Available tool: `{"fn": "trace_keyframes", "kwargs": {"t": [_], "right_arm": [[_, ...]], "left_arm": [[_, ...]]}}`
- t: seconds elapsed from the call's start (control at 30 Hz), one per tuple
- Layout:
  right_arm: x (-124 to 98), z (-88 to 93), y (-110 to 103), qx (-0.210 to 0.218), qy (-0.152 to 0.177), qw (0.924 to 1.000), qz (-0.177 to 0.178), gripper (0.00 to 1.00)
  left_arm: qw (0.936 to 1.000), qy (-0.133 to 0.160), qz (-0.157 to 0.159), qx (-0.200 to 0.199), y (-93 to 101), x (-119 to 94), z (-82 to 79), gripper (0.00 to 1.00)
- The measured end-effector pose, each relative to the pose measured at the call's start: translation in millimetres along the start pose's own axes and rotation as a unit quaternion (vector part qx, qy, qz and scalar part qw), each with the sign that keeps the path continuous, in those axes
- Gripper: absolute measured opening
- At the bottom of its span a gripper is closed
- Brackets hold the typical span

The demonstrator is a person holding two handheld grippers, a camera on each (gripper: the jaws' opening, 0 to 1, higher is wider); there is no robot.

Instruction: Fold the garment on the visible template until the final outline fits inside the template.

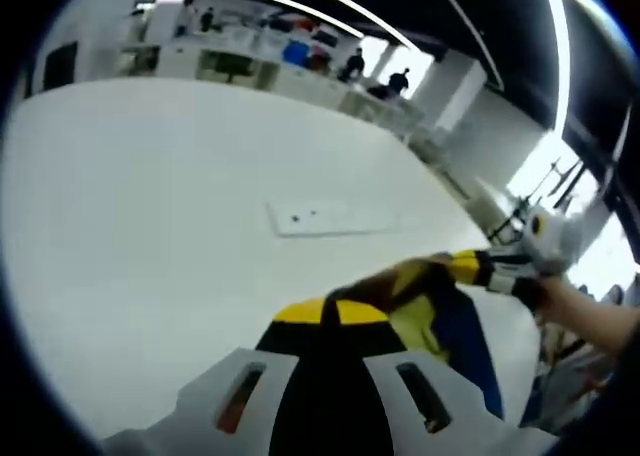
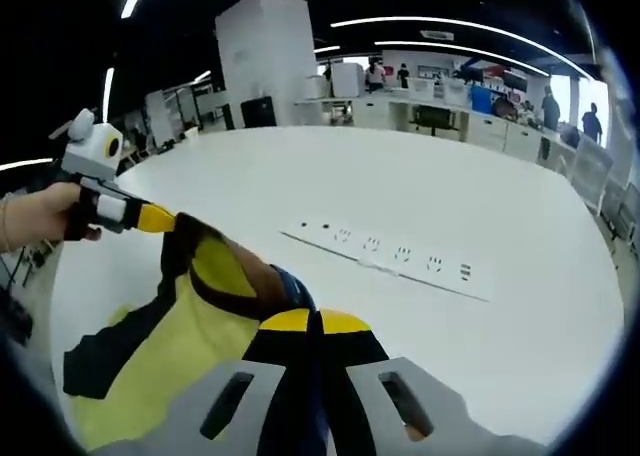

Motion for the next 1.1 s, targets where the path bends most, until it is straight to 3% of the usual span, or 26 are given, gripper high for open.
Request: {"fn": "trace_keyframes", "kwargs": {"t": [0.23,0.27,0.37,0.43,0.77,1.1], "right_arm": [[18.7,7.1,4.8,-0.001,-0.014,0.9999,0.006,0.01],[21.6,7.0,4.9,-0.02,-0.004,0.9997,0.015,0.01],[28.5,13.1,-0.9,-0.059,-0.019,0.9979,0.016,0.01],[33.4,15.0,-3.3,-0.062,-0.019,0.9977,0.019,0.01],[44.5,21.5,0.1,-0.073,-0.024,0.9965,0.033,0.01],[57.4,33.0,-1.9,-0.113,-0.041,0.9921,0.036,0.01]], "left_arm": [[0.9999,-0.005,-0.013,-0.008,-10.5,12.4,6.5,0.0],[0.9997,-0.011,-0.02,-0.003,-12.9,14.7,9.9,0.0],[0.9994,-0.02,-0.03,0.0,-18.1,19.3,16.9,0.0],[0.9992,-0.021,-0.034,-0.009,-22.2,21.3,20.0,0.0],[0.9984,-0.013,-0.053,-0.014,-33.2,32.5,22.9,0.0],[0.9962,-0.017,-0.085,0.009,-39.0,41.9,27.9,0.0]]}}
Point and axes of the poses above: the point that each gripper's makers call its tool centre point, and the gripper's own axes: x roughly forward along the fingers, y roughly to its right, z roughly out of its underside, the point moved 6 cm from there along -x, roughly backward along the fingers, and after that the axes turned 9 degrees about z, right-handed, at the moved point
